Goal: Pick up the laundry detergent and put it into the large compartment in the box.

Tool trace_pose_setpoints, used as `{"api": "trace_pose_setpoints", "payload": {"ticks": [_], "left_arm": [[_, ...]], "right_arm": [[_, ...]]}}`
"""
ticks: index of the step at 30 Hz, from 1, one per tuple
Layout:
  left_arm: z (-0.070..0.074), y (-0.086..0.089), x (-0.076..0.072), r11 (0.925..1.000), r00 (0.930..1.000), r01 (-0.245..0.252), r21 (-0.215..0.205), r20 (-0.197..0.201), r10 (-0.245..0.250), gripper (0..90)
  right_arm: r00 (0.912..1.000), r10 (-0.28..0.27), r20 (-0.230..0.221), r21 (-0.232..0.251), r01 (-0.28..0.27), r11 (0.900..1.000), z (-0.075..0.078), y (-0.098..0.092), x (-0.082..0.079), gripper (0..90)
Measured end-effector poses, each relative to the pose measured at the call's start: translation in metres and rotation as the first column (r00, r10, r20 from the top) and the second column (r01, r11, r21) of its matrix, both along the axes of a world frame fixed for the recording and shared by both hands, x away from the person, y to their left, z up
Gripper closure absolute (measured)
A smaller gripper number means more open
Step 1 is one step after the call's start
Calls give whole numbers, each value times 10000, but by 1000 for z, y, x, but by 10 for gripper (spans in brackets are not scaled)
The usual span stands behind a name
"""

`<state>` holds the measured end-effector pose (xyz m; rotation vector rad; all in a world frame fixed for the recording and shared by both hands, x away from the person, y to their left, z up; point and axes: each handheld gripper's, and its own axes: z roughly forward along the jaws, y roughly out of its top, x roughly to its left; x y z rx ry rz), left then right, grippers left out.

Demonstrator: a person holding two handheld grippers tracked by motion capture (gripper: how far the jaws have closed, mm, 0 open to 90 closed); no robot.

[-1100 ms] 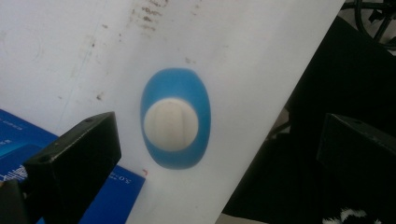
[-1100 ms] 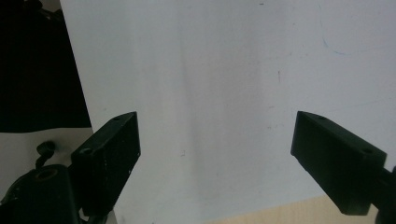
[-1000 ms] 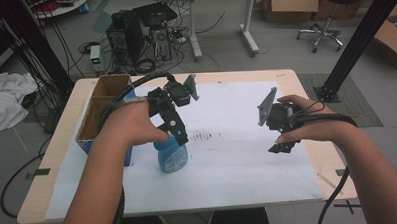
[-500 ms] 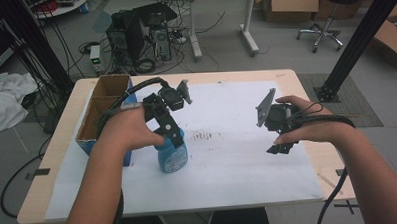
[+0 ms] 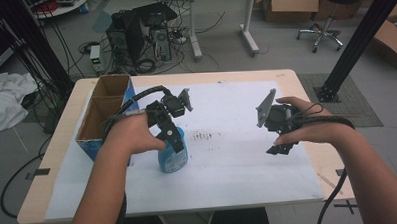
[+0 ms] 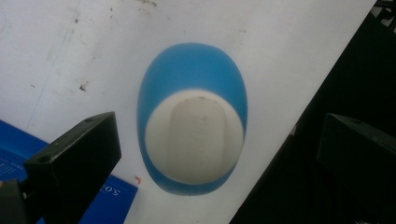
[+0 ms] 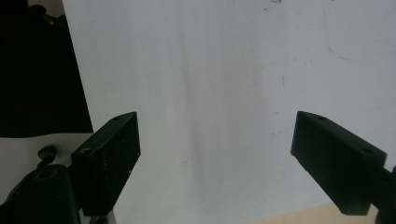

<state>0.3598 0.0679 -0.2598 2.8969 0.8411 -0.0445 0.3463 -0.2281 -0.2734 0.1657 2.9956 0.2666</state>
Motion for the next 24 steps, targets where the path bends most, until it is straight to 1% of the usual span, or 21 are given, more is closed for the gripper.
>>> {"api": "trace_pose_setpoints", "payload": {"ticks": [4,8,11,14,18,24], "left_arm": [[-3,0,2,10000,10000,28,-29,-19,-28,2],[-11,2,3,10000,9999,36,11,-140,-36,1],[-17,5,4,9999,9998,-35,100,-191,37,1],[-20,6,5,10000,9998,-53,42,-210,54,1],[-26,6,6,10000,9997,-21,70,-244,22,2],[-29,4,6,10000,9998,42,86,-209,-40,2]], "right_arm": [[10000,5,-24,-13,-5,10000,-2,1,0,159],[10000,-8,-61,-76,8,10000,-4,2,0,159],[10000,-38,-44,-32,38,10000,-3,1,-1,159],[10000,-45,-28,-45,45,10000,-3,0,-2,159],[10000,-60,-47,32,60,10000,-3,0,-2,159],[9999,-44,-97,18,44,10000,-6,1,-1,159]]}}
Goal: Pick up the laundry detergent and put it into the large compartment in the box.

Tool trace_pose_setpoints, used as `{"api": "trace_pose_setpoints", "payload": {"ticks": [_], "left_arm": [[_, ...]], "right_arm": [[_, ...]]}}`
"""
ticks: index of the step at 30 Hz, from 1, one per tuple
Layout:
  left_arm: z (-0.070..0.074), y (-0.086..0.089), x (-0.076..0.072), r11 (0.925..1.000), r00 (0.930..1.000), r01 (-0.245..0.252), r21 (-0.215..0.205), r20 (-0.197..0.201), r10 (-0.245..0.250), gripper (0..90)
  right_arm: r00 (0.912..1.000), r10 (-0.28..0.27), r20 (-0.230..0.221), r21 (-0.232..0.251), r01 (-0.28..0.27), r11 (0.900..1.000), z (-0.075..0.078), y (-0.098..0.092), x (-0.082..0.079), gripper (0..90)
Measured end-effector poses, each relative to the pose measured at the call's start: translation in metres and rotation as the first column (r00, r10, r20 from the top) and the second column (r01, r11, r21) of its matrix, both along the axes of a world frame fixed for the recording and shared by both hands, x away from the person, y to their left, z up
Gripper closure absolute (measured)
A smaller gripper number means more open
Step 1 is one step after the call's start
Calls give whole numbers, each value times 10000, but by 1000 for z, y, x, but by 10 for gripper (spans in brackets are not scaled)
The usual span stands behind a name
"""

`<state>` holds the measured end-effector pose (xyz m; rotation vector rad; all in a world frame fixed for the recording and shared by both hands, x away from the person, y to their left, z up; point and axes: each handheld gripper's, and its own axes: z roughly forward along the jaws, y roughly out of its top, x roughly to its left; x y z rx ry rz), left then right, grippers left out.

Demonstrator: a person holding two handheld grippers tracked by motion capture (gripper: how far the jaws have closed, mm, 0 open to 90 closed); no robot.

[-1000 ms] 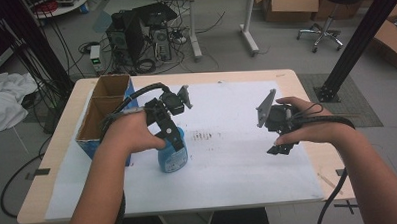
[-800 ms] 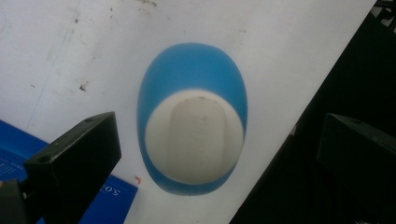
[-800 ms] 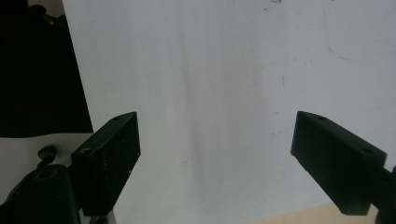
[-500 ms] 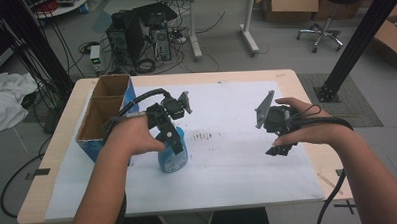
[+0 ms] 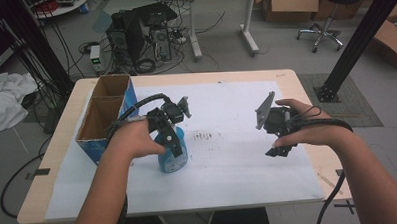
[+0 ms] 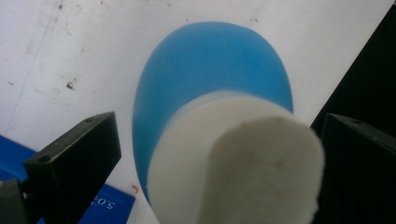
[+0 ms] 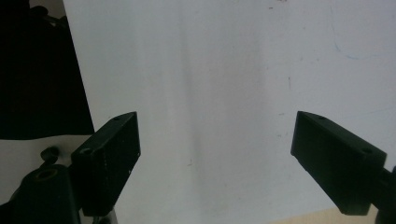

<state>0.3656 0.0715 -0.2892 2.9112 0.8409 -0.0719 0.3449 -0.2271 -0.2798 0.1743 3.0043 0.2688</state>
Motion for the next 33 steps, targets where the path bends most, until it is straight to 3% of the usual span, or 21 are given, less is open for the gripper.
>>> {"api": "trace_pose_setpoints", "payload": {"ticks": [18,27,33], "left_arm": [[-5,-12,0,9990,9997,243,384,68,-245,16],[-6,-12,0,9973,9992,350,639,152,-361,66],[-7,-12,0,9975,9990,379,594,201,-392,149]], "right_arm": [[10000,-2,7,32,2,10000,-3,1,0,159],[9999,-90,83,72,89,9999,0,-3,0,159],[9999,-91,97,86,90,9999,1,-3,1,159]]}}
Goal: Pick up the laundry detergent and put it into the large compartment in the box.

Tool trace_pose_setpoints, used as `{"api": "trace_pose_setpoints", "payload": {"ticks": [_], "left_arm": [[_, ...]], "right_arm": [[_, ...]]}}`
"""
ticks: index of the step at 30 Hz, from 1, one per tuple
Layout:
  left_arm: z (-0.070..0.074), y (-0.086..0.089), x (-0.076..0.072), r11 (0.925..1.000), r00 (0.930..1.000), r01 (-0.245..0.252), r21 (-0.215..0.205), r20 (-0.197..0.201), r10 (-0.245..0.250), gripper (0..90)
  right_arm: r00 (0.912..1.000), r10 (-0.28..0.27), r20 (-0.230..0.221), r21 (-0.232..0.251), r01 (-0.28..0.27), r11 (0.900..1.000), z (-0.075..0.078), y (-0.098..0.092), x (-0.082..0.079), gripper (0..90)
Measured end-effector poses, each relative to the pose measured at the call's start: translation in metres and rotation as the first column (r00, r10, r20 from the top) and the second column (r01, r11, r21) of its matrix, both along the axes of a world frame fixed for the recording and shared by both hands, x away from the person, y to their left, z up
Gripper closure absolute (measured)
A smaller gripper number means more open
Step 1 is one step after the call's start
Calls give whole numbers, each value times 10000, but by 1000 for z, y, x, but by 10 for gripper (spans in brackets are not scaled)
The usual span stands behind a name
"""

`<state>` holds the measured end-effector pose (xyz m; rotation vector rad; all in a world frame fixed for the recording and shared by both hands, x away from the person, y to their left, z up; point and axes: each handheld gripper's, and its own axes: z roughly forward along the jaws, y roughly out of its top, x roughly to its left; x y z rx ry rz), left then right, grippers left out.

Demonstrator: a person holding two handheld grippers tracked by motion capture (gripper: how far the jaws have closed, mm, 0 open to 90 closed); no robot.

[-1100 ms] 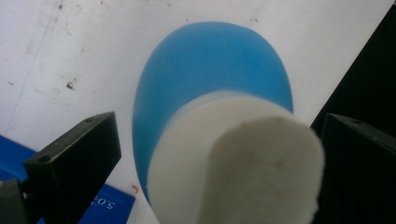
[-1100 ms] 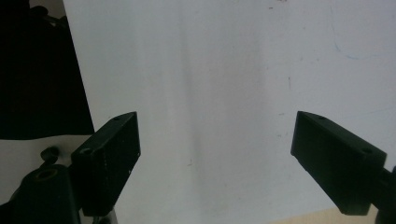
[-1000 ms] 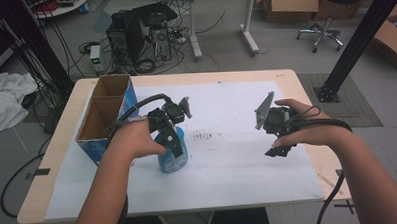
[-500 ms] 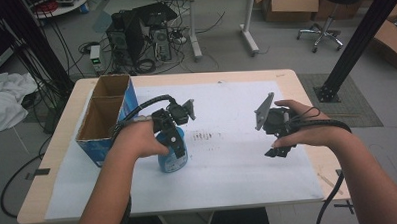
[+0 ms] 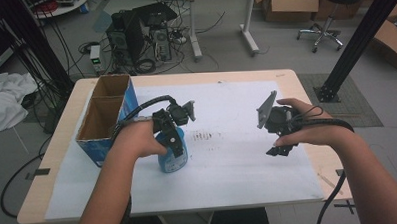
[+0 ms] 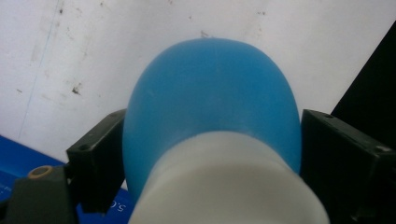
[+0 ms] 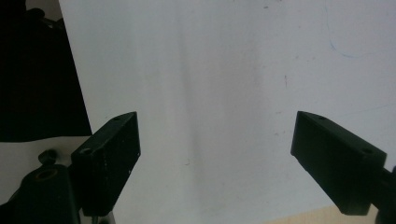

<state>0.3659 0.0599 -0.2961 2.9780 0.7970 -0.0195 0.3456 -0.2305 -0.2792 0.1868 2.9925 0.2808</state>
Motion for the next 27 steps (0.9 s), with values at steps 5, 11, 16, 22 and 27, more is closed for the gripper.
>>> {"api": "trace_pose_setpoints", "payload": {"ticks": [5,11,16,22,27], "left_arm": [[1,-2,-1,9999,10000,46,103,63,-46,162],[1,0,0,9999,9999,-37,158,128,35,190],[0,0,-1,10000,9999,-8,98,128,6,220],[0,-1,-1,9996,9998,-16,290,192,10,245],[0,-2,0,9996,9998,-12,272,192,6,281]], "right_arm": [[10000,-53,0,63,53,10000,-1,-1,1,158],[10000,-14,5,12,14,10000,1,0,-1,159],[10000,-59,52,81,58,10000,2,-1,-1,159],[10000,-90,7,-2,90,10000,0,-2,-2,159],[10000,-90,1,-7,90,10000,-1,-2,-2,159]]}}
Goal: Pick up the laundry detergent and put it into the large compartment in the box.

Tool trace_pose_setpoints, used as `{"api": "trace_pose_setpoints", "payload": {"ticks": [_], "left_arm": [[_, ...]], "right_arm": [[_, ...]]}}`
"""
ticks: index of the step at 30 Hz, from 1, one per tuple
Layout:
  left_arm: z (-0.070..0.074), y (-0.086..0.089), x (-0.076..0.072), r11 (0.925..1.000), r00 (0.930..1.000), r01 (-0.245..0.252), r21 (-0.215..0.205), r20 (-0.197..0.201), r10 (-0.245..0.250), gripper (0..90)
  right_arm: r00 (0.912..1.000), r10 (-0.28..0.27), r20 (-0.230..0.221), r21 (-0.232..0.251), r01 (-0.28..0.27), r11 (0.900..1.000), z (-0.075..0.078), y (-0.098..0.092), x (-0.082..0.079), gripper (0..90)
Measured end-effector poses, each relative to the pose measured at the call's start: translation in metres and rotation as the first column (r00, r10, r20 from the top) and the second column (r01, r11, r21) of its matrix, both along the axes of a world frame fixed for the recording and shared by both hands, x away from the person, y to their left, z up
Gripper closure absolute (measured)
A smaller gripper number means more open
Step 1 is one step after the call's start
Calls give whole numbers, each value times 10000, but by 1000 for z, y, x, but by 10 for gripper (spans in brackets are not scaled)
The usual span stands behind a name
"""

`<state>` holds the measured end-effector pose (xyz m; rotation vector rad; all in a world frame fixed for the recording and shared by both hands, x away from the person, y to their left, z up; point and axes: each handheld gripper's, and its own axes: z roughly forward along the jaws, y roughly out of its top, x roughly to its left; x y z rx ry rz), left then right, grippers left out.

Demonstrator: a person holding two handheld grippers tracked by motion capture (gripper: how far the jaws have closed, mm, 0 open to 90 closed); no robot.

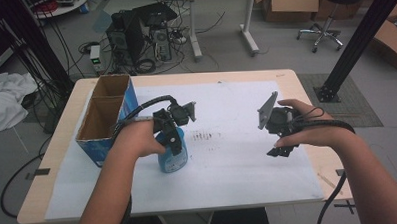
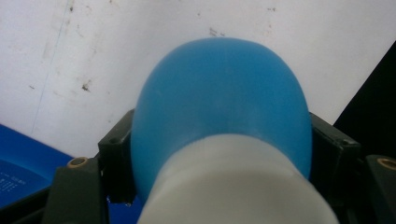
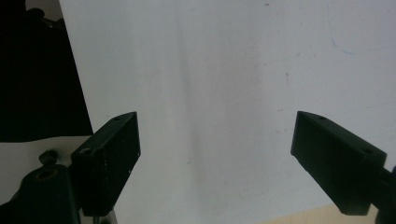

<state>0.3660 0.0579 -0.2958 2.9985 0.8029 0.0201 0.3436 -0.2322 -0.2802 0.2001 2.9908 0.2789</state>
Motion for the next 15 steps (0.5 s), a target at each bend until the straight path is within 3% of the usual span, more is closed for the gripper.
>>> {"api": "trace_pose_setpoints", "payload": {"ticks": [15], "left_arm": [[-2,0,0,9999,9994,-105,32,322,104,366]], "right_arm": [[10000,48,-25,6,-48,10000,-2,2,1,159]]}}
